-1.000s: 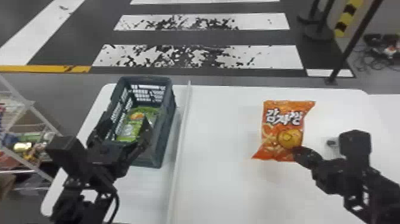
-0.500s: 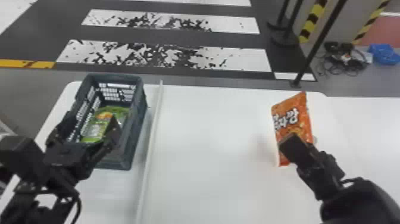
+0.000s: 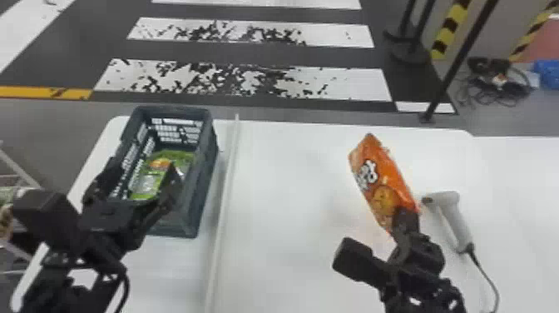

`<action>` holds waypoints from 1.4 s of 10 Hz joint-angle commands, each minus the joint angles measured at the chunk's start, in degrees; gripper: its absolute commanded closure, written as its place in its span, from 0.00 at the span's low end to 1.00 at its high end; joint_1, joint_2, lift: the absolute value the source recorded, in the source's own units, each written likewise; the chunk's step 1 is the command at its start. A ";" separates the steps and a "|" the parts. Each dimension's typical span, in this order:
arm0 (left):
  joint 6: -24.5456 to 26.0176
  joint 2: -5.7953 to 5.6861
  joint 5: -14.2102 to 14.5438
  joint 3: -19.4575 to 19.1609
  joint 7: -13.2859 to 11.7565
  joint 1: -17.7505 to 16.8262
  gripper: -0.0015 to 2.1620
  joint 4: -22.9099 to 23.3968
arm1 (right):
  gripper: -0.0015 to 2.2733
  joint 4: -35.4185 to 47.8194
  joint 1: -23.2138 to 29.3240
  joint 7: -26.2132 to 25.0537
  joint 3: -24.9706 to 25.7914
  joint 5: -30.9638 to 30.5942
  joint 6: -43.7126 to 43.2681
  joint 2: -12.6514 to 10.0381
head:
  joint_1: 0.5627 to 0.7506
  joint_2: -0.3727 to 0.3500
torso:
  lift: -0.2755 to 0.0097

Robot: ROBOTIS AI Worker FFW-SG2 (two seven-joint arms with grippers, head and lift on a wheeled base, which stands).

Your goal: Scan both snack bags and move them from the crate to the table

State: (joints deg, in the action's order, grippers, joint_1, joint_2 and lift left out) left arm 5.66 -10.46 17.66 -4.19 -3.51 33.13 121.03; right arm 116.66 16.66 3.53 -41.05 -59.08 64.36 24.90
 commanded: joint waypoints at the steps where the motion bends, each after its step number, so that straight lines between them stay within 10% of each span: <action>1: -0.07 -0.17 0.27 -0.03 -0.01 0.00 0.04 -0.18 | 0.99 -5.30 -1.98 0.96 -5.53 -5.96 -2.87 0.15 | 0.70 0.55 | 0.84; 5: -0.60 -0.61 0.80 -0.11 -0.10 -0.17 0.04 -0.97 | 0.91 -9.79 -2.07 6.32 -9.31 -7.98 -13.60 1.29 | 0.70 0.71 | 0.84; 6: -0.60 -0.61 0.80 -0.11 -0.10 -0.17 0.04 -1.06 | 0.73 -9.52 -1.36 7.29 -9.40 -7.01 -15.18 1.29 | 0.70 0.73 | 0.84; 7: -0.60 -0.61 0.80 -0.11 -0.10 -0.17 0.04 -1.06 | 0.22 -8.38 -1.10 7.29 -9.57 -3.15 -14.83 1.20 | 0.70 0.77 | 0.84; 8: -0.60 -0.61 0.80 -0.11 -0.10 -0.17 0.04 -1.06 | 0.00 -6.97 -0.75 7.29 -9.13 -0.77 -13.25 1.12 | 0.70 0.80 | 0.84; 14: -0.60 -0.70 0.89 -0.11 -0.10 -0.26 0.04 -1.24 | 0.10 6.39 5.84 14.93 7.83 25.68 -21.16 0.59 | 0.70 0.84 | 0.84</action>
State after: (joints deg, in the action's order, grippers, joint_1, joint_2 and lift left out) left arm 5.06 -11.09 18.55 -4.31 -3.61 32.86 119.79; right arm 121.98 21.88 18.26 -35.24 -36.25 44.47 25.74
